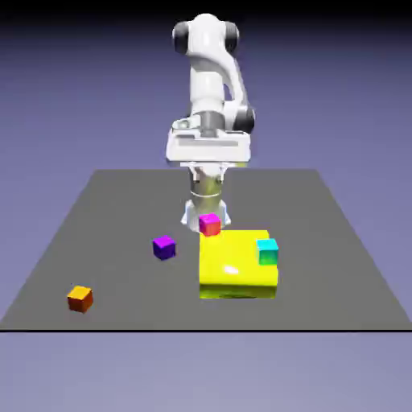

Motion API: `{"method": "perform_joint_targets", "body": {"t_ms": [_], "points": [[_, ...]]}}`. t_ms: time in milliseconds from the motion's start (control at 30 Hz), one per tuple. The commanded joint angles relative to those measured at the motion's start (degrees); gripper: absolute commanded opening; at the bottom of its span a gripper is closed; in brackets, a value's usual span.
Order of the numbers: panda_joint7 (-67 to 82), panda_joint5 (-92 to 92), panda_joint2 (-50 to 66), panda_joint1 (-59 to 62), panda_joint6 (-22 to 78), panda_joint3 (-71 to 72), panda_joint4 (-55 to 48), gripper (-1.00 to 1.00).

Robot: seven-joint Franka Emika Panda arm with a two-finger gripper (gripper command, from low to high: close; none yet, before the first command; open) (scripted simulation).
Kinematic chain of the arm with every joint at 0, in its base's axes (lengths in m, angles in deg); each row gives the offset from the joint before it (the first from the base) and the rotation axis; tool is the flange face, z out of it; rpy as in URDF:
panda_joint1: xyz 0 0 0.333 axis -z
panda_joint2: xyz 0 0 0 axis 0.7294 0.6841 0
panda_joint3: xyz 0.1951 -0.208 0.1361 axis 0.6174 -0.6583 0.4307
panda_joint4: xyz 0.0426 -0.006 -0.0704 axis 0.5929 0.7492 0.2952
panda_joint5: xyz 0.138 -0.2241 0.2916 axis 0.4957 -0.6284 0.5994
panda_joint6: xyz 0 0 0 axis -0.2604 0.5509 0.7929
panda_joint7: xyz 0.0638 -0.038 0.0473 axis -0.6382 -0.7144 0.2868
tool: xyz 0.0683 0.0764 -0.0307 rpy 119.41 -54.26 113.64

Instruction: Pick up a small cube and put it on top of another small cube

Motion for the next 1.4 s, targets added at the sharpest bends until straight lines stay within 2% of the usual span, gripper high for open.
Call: {"method": "perform_joint_targets", "body": {"t_ms": [0, 1367], "points": [[1.75, 0.05, -0.14, -1.44, 0.70, -2.08, -0.79, 0.00], [73.43, 2.24, -5.88, -60.43, 29.39, -87.21, -33.04, 0.00]]}}
